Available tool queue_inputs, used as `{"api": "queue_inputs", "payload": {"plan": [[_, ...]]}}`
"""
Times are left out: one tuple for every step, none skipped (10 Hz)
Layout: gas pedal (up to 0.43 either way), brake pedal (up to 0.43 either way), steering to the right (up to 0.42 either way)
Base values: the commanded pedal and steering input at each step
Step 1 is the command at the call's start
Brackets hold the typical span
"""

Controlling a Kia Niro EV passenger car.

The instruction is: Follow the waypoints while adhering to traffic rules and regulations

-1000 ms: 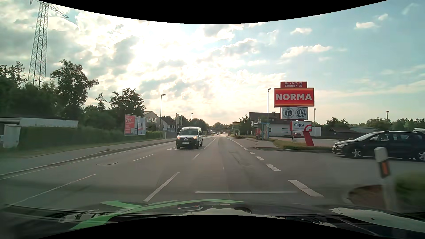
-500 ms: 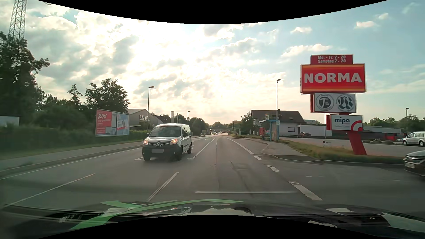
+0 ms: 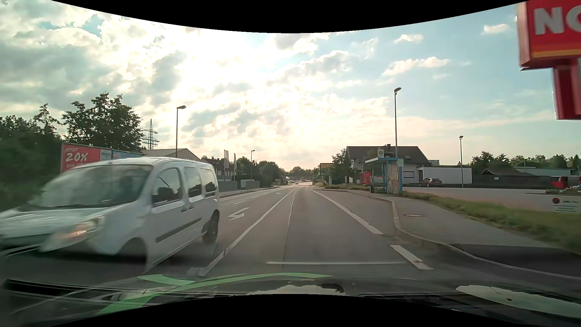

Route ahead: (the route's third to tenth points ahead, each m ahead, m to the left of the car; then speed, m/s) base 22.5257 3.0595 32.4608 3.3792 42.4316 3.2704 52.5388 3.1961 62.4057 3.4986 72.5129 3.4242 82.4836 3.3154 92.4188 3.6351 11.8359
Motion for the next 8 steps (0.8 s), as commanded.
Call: {"api": "queue_inputs", "payload": {"plan": [[0.118,0.000,-0.005],[0.118,0.000,-0.006],[0.118,0.000,-0.008],[0.118,0.000,-0.009],[0.118,0.000,-0.009],[0.118,0.000,-0.009],[0.118,0.000,-0.008],[0.118,0.000,-0.009]]}}
